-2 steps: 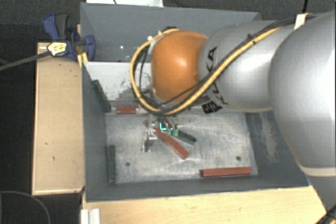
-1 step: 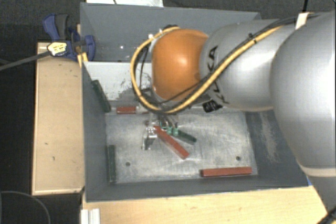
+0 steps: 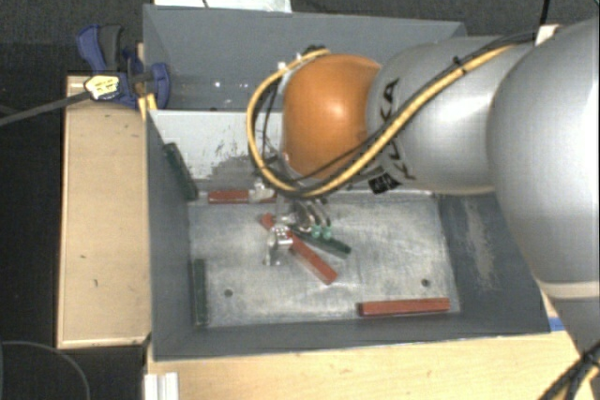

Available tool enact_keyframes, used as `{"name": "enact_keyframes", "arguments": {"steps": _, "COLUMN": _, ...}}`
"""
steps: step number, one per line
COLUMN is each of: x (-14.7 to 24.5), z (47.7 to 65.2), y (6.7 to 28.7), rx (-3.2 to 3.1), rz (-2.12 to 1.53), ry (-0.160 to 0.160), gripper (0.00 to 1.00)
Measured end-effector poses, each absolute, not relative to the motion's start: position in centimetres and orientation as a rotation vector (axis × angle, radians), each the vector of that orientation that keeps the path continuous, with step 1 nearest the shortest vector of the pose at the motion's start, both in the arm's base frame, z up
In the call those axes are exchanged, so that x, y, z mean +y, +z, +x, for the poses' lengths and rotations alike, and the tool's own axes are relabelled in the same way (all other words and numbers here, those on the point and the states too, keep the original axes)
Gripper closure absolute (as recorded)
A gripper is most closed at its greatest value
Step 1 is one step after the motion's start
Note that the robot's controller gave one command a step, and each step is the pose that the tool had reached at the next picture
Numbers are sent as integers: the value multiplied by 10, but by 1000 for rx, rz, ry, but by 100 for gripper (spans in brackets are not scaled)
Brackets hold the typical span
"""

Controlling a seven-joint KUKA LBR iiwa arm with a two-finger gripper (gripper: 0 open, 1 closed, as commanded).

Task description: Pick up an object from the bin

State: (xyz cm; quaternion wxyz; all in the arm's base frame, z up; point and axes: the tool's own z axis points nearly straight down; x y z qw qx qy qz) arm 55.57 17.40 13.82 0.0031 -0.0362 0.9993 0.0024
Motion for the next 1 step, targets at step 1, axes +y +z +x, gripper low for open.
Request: {"name": "enact_keyframes", "arguments": {"steps": 1, "x": 141, "z": 570, "y": 102, "rx": 3137, "rz": -140, "ry": -2, "gripper": 0}}
